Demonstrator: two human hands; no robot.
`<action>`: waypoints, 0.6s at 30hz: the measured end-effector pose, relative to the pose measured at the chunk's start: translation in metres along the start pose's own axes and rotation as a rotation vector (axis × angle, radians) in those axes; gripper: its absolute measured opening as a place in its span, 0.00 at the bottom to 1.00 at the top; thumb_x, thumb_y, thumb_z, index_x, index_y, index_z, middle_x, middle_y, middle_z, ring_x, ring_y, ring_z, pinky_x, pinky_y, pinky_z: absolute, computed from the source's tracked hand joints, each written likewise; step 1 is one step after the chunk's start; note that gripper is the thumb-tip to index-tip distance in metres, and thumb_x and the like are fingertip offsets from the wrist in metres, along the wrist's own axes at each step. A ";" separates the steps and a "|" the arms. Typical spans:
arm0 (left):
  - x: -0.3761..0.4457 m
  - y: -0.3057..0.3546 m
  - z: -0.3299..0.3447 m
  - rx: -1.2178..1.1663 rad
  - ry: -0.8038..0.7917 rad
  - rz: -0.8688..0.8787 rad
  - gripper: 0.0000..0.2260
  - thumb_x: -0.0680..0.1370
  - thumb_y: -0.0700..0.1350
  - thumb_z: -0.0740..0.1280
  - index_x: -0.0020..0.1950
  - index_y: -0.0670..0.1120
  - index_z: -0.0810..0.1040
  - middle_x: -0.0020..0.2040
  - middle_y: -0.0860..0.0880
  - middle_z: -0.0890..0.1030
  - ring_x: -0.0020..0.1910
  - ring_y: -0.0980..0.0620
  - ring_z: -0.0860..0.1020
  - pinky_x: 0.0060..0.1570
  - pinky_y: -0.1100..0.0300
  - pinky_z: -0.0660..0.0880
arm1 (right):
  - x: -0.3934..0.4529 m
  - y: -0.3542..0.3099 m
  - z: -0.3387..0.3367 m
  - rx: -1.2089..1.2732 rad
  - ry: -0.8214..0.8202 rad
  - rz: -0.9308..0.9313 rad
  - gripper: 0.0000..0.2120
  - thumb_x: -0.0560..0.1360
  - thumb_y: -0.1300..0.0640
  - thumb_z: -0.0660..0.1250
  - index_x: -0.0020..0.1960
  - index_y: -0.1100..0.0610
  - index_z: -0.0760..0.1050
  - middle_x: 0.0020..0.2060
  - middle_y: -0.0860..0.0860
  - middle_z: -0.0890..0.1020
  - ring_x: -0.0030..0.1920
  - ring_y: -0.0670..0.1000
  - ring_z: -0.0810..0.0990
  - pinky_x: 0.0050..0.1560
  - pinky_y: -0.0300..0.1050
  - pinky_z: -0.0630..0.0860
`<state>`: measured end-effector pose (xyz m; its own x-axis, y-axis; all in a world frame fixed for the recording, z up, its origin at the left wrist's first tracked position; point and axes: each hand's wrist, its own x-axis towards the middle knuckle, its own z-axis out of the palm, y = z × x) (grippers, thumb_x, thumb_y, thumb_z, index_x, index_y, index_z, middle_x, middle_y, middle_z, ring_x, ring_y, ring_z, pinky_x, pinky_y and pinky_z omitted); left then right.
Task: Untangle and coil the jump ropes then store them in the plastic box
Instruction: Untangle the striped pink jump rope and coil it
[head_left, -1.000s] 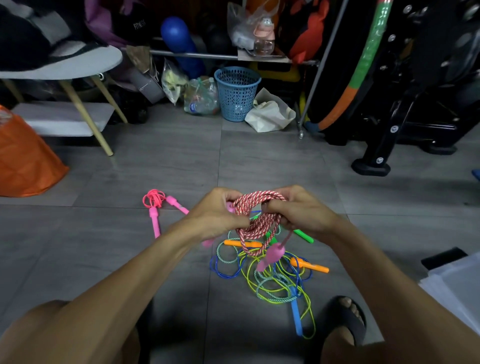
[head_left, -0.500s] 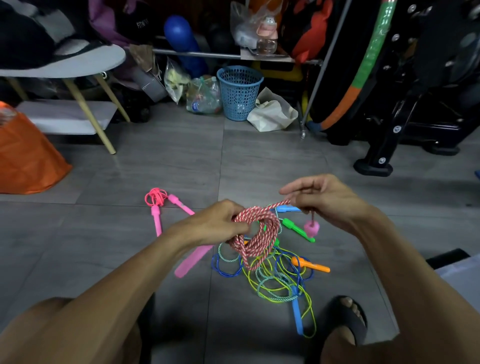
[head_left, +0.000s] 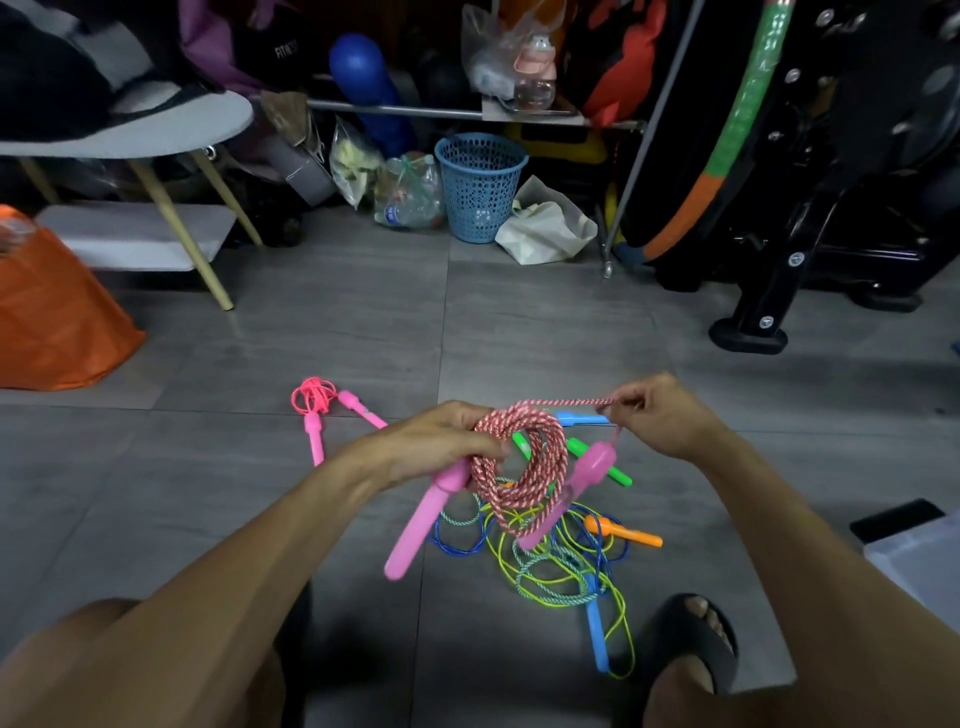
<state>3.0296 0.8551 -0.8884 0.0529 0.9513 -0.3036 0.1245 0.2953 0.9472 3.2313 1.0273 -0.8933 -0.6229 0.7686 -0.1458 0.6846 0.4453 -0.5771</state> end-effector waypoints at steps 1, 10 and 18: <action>0.000 0.000 0.001 -0.014 -0.022 -0.002 0.02 0.72 0.41 0.68 0.40 0.46 0.78 0.37 0.45 0.79 0.36 0.48 0.74 0.38 0.59 0.71 | 0.002 0.004 0.001 -0.060 0.013 0.040 0.09 0.76 0.60 0.65 0.43 0.64 0.80 0.28 0.53 0.73 0.30 0.50 0.69 0.30 0.42 0.64; 0.000 0.002 -0.001 -0.121 -0.048 0.019 0.03 0.70 0.42 0.68 0.37 0.47 0.81 0.35 0.48 0.81 0.34 0.52 0.75 0.38 0.60 0.72 | -0.001 0.001 0.001 0.520 0.029 0.333 0.08 0.79 0.60 0.59 0.46 0.53 0.76 0.50 0.57 0.80 0.32 0.53 0.85 0.26 0.38 0.69; 0.000 0.003 -0.002 -0.132 -0.078 0.034 0.04 0.73 0.40 0.69 0.46 0.47 0.81 0.43 0.47 0.82 0.39 0.55 0.78 0.43 0.62 0.73 | -0.011 -0.041 -0.005 0.931 0.107 0.239 0.10 0.77 0.62 0.66 0.57 0.59 0.72 0.36 0.54 0.84 0.26 0.45 0.81 0.21 0.34 0.69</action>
<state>3.0276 0.8567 -0.8849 0.1323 0.9527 -0.2735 -0.0096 0.2771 0.9608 3.2117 1.0029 -0.8645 -0.4366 0.8501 -0.2945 0.1853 -0.2353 -0.9541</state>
